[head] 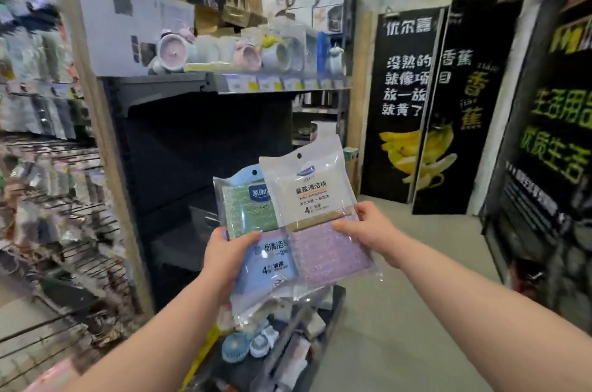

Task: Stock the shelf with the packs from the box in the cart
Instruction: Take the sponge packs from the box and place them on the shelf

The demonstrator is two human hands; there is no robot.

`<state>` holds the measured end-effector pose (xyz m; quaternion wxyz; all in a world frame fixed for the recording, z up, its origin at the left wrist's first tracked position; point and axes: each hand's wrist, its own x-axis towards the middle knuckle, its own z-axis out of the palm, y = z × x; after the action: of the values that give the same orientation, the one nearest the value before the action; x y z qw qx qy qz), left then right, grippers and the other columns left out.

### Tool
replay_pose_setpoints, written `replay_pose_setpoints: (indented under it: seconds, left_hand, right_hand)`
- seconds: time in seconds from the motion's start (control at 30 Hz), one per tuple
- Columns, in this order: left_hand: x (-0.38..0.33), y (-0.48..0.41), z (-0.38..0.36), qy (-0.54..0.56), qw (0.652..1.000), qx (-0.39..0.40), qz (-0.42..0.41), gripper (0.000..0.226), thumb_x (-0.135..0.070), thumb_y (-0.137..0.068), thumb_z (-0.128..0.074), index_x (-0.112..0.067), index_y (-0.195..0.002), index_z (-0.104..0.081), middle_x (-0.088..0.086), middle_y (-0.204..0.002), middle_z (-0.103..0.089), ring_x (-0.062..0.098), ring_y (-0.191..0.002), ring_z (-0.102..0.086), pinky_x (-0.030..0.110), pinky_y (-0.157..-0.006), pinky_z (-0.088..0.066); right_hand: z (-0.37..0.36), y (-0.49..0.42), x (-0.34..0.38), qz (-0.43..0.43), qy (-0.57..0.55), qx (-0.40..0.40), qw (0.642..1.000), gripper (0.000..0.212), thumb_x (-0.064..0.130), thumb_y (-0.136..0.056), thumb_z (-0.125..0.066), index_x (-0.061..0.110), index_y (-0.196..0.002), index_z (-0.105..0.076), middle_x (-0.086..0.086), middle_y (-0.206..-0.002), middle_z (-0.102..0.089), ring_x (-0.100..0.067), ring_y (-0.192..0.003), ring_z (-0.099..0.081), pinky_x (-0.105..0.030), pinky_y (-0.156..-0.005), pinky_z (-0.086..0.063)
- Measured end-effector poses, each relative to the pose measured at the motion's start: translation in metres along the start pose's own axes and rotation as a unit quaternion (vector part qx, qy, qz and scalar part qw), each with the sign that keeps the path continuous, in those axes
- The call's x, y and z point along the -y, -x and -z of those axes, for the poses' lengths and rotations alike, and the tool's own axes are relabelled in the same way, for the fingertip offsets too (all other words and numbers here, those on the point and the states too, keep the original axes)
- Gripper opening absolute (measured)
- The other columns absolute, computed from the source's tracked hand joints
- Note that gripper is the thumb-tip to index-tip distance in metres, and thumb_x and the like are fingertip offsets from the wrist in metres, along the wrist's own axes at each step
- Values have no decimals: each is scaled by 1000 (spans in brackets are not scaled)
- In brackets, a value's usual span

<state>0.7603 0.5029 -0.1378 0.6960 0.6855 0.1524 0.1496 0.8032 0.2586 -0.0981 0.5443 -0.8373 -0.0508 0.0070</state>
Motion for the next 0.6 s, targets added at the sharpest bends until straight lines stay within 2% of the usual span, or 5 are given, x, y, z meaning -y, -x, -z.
replay_pose_setpoints:
  seconds: [0.07, 0.23, 0.3, 0.4, 0.6]
  left_hand:
    - [0, -5, -52, 15, 1000, 16, -8, 51, -25, -64, -80, -9, -109, -61, 15, -100, -70, 32, -89, -69, 50, -84, -56]
    - [0, -11, -150, 42, 998, 48, -9, 53, -19, -67, -81, -7, -113, -60, 15, -104, -70, 31, -90, -70, 49, -83, -56]
    - [2, -13, -179, 43, 998, 47, -5, 56, -21, -64, -81, -7, -114, -57, 12, -104, -70, 24, -83, -69, 38, -69, -58]
    - [5, -20, -216, 49, 998, 39, -9, 37, -6, -81, -70, -8, -114, -53, 4, -91, -64, 11, -71, -61, 17, -48, -43]
    - [9, -52, -273, 26, 998, 62, -4, 39, -5, -80, -71, -4, -114, -54, 8, -97, -67, 16, -77, -64, 23, -58, -44]
  right_hand:
    - [46, -12, -13, -3, 0, -9, 1000, 53, 25, -77, -77, 16, -118, -45, -4, -114, -60, -21, -103, -61, -42, -93, -52]
    - [138, -37, -39, 6, 9, -33, 999, 50, 20, -82, -73, 10, -122, -45, -4, -110, -57, -9, -83, -57, -20, -60, -46]
    - [163, -47, -53, 2, 11, -43, 999, 50, 20, -81, -73, 9, -122, -47, -6, -114, -59, -14, -88, -61, -24, -64, -49]
    - [191, -60, -74, -16, 5, -65, 998, 52, 18, -79, -74, 8, -123, -49, -9, -115, -61, -22, -97, -63, -30, -71, -51]
    - [230, -95, -107, -43, -5, -81, 996, 55, 21, -77, -76, 10, -123, -48, -9, -116, -61, -25, -102, -63, -43, -92, -52]
